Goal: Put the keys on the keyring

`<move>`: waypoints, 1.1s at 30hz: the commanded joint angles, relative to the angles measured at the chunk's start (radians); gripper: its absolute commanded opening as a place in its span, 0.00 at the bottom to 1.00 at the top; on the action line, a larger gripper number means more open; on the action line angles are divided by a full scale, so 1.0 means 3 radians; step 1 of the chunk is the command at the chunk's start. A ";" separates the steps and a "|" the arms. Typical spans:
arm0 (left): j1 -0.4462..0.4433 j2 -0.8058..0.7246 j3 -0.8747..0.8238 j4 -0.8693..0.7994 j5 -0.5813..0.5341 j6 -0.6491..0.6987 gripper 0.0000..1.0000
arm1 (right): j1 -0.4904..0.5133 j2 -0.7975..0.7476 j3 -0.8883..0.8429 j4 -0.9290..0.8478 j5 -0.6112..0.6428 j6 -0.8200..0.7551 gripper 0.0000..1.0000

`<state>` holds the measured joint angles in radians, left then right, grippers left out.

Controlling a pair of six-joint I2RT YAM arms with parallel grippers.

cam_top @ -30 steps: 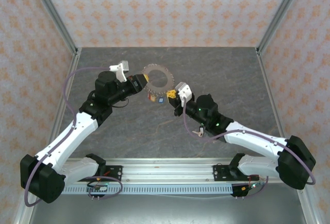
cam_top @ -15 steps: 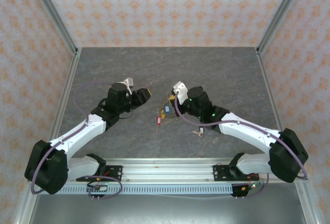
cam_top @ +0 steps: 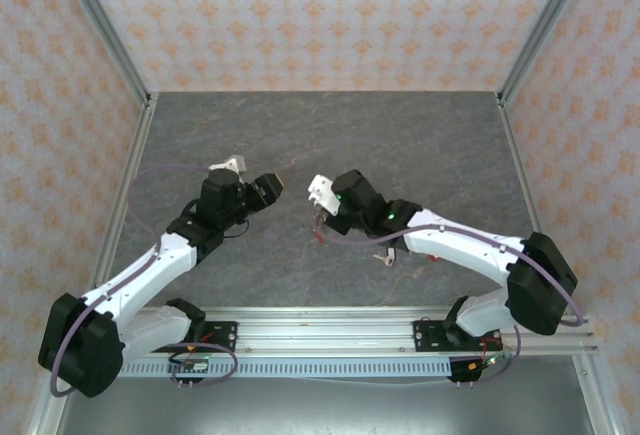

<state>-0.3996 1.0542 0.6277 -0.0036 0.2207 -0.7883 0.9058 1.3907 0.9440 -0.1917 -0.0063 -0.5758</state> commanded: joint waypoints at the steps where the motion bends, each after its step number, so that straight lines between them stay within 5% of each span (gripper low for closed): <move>1: 0.0003 -0.0094 0.0122 -0.0177 -0.0302 0.0193 0.67 | 0.0138 -0.0046 -0.0163 0.0254 0.0393 -0.0583 0.00; 5: 0.0003 -0.0119 0.0104 -0.0145 -0.0316 0.0219 0.67 | 0.0209 -0.0169 -0.0309 0.0380 0.0162 -0.0714 0.00; 11: 0.0003 -0.0183 0.0049 0.0189 0.0001 0.0632 0.69 | 0.0071 -0.0454 -0.0519 0.0295 -0.0825 -0.0600 0.00; 16: -0.0002 -0.0296 -0.0007 0.0554 0.0713 0.1626 0.71 | -0.0265 -0.0604 -0.0507 0.0171 -0.1635 -0.0490 0.00; 21: -0.0072 -0.0271 0.0247 0.0048 0.1348 0.2732 0.68 | -0.0569 -0.0642 -0.0412 -0.0066 -0.2191 -0.0688 0.00; 27: -0.0172 -0.0079 0.0511 -0.0437 0.1746 0.3562 0.59 | -0.0790 -0.0574 -0.0130 -0.0570 -0.2436 -0.1040 0.00; 33: -0.0291 0.0192 0.0570 -0.0373 0.1965 0.3764 0.56 | -0.0887 -0.0470 -0.0016 -0.0640 -0.2534 -0.1159 0.00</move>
<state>-0.4717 1.0874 0.7746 -0.0952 0.7425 0.2481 0.6441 1.2377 0.9028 -0.3588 -0.7006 -0.8757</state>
